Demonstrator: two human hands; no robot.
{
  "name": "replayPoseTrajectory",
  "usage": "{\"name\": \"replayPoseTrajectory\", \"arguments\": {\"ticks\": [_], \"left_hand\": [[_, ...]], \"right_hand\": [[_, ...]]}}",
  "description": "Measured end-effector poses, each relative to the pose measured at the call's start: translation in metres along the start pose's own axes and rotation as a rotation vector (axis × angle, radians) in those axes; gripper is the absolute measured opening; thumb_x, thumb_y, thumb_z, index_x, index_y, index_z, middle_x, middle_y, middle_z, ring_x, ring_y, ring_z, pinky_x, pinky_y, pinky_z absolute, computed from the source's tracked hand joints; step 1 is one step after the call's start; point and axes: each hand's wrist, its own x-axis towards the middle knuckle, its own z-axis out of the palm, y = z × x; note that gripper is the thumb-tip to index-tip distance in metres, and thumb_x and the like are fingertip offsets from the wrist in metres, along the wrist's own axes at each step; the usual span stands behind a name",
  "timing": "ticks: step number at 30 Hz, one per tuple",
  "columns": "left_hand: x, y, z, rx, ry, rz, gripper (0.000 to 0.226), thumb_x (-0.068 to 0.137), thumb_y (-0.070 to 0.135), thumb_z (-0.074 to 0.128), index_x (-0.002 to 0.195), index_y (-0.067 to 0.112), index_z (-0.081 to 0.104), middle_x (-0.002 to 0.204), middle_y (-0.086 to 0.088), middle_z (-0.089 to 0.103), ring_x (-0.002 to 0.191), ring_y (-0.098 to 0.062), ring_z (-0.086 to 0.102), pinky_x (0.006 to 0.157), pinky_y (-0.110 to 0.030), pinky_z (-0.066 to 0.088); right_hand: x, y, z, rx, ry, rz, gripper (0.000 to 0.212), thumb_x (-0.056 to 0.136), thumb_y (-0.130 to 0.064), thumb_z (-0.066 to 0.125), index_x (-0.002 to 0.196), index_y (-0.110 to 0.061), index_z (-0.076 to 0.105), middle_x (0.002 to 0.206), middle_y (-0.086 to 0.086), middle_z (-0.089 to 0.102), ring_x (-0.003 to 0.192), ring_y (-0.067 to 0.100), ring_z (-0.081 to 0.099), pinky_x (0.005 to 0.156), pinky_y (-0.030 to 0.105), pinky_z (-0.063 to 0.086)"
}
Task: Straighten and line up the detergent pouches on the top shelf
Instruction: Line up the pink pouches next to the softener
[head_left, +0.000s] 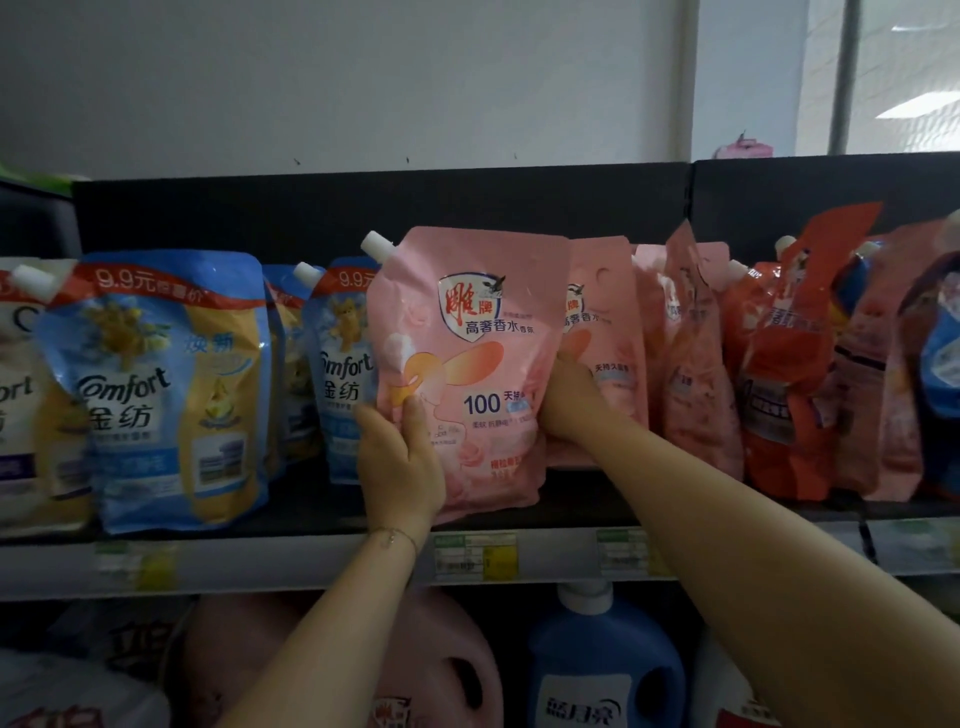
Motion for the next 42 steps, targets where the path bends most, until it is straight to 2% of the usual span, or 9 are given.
{"name": "replayPoseTrajectory", "arguments": {"ticks": [4,11,17,24,27,30,33,36,42], "left_hand": [[0.0,0.003,0.001,0.015,0.0,-0.013,0.021,0.099,0.031,0.041,0.101,0.01,0.037,0.087,0.006,0.049,0.071,-0.003,0.049,0.056,-0.018,0.037],[-0.002,0.011,0.001,0.027,-0.008,-0.051,0.019,0.101,0.029,0.039,0.103,0.011,0.034,0.099,0.0,0.049,0.082,-0.014,0.048,0.056,-0.018,0.034],[-0.002,0.012,0.001,0.014,-0.071,-0.037,0.023,0.101,0.033,0.036,0.1,0.01,0.041,0.092,-0.002,0.052,0.074,-0.009,0.049,0.058,-0.021,0.035],[0.001,0.011,-0.001,-0.062,-0.17,0.017,0.039,0.102,0.032,0.033,0.129,0.007,0.048,0.11,-0.003,0.057,0.1,-0.016,0.054,0.086,-0.03,0.044],[0.001,0.012,0.005,-0.088,-0.166,0.092,0.026,0.101,0.037,0.034,0.116,0.034,0.054,0.112,0.005,0.059,0.104,-0.007,0.055,0.092,-0.027,0.043],[-0.002,0.019,0.016,-0.093,-0.244,0.067,0.027,0.103,0.032,0.035,0.122,0.026,0.053,0.107,0.006,0.059,0.09,0.005,0.053,0.085,-0.011,0.041],[-0.011,0.031,0.03,-0.116,-0.36,-0.069,0.027,0.101,0.035,0.032,0.117,0.014,0.04,0.103,0.008,0.051,0.103,-0.009,0.051,0.089,-0.019,0.037],[-0.018,0.044,0.042,-0.06,-0.377,-0.116,0.025,0.101,0.035,0.032,0.108,0.011,0.032,0.098,0.008,0.044,0.099,-0.008,0.042,0.074,-0.01,0.029],[-0.019,0.043,0.059,0.046,-0.335,-0.132,0.03,0.099,0.041,0.033,0.103,0.013,0.024,0.109,-0.007,0.049,0.093,-0.017,0.049,0.078,-0.029,0.036]], "right_hand": [[-0.015,0.012,-0.004,0.218,0.128,-0.188,0.029,0.083,-0.012,0.052,0.107,-0.005,0.066,0.108,0.016,0.066,0.101,0.036,0.058,0.087,0.042,0.048],[-0.064,0.035,-0.005,-0.177,0.411,-0.262,0.013,0.08,-0.018,0.059,0.075,-0.007,0.061,0.078,0.01,0.058,0.072,0.03,0.055,0.059,0.037,0.047],[-0.061,0.053,-0.024,0.079,-0.224,0.093,0.019,0.09,-0.035,0.06,0.092,-0.015,0.061,0.094,0.002,0.06,0.086,0.019,0.056,0.073,0.03,0.046],[-0.056,0.063,-0.014,0.166,-0.249,0.032,0.018,0.086,-0.017,0.067,0.099,-0.02,0.055,0.109,0.002,0.057,0.095,0.015,0.051,0.085,0.026,0.041],[-0.057,0.067,-0.015,0.187,-0.294,0.02,0.024,0.089,-0.012,0.061,0.111,-0.015,0.054,0.119,0.003,0.055,0.103,0.018,0.052,0.092,0.028,0.043],[-0.064,0.074,-0.029,0.254,-0.413,-0.009,0.037,0.092,-0.011,0.056,0.129,-0.017,0.05,0.132,-0.002,0.049,0.119,0.017,0.047,0.1,0.027,0.037],[-0.071,0.084,-0.04,0.34,-0.478,0.034,0.047,0.091,-0.017,0.058,0.136,-0.025,0.047,0.139,-0.006,0.047,0.128,0.014,0.041,0.11,0.032,0.03],[-0.077,0.086,-0.049,0.386,-0.446,0.045,0.054,0.087,-0.019,0.062,0.138,-0.025,0.046,0.142,-0.001,0.048,0.131,0.021,0.043,0.113,0.04,0.032],[-0.093,0.092,-0.065,0.274,-0.612,-0.049,0.078,0.081,-0.033,0.071,0.147,-0.028,0.03,0.147,-0.007,0.04,0.132,0.015,0.041,0.113,0.036,0.031]]}}
